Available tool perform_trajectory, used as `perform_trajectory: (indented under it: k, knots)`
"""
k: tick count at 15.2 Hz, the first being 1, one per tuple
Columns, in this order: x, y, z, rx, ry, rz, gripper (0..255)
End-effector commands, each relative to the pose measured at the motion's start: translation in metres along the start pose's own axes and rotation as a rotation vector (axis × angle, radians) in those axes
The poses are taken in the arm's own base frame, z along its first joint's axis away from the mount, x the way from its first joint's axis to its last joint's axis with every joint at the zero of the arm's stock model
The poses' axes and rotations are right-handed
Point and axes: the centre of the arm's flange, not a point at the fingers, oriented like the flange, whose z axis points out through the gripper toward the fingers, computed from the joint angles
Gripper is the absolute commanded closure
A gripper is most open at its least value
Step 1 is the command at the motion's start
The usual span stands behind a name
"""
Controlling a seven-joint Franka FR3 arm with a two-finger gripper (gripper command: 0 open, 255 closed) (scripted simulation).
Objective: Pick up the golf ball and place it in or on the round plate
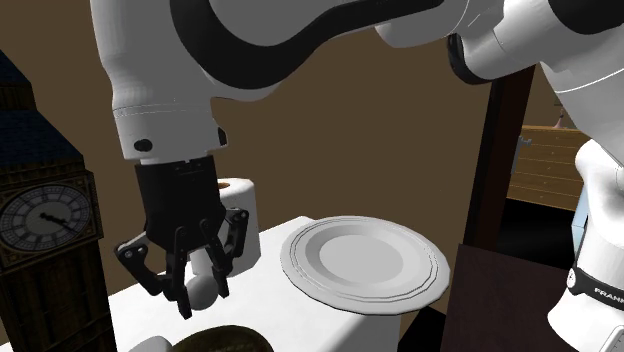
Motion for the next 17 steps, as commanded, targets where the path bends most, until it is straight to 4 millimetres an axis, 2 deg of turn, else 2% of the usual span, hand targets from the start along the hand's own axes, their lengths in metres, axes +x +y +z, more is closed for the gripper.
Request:
perform_trajectory:
  k: [1,17]
  knots:
    - [0.000,0.001,0.001,-0.001,0.000,0.001,255]
    - [-0.011,0.001,-0.083,-0.001,0.000,0.001,255]
